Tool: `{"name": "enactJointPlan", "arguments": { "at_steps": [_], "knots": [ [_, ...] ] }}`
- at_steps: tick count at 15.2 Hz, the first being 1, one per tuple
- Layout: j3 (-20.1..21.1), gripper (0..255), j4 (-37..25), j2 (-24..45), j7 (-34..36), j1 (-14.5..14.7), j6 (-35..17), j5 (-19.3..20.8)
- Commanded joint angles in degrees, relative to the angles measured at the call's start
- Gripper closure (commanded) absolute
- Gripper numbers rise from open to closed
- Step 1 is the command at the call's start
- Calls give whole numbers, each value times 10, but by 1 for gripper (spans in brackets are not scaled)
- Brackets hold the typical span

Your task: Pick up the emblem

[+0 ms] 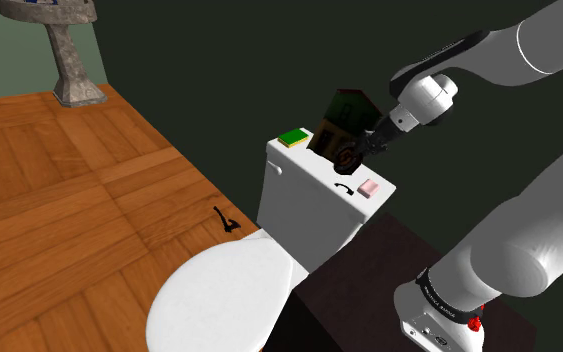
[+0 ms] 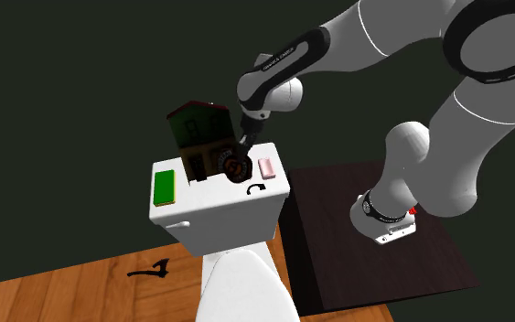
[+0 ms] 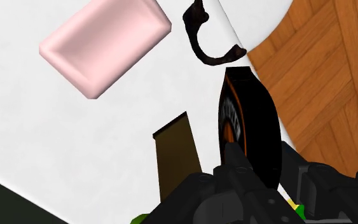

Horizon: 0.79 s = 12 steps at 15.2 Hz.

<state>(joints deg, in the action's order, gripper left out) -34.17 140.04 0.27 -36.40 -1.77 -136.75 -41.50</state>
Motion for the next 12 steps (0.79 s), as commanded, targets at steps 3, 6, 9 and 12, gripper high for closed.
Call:
{"name": "enactJointPlan", "arguments": {
  "at_steps": [3, 6, 9, 12],
  "knots": [
    [-1, 255, -2, -30, 37, -2, 14, 40],
    [0, 255, -6, -51, 64, -5, 26, 68],
    [3, 255, -11, -71, 89, -9, 41, 93],
    [5, 255, -13, -79, 98, -11, 46, 102]
  ]
}}
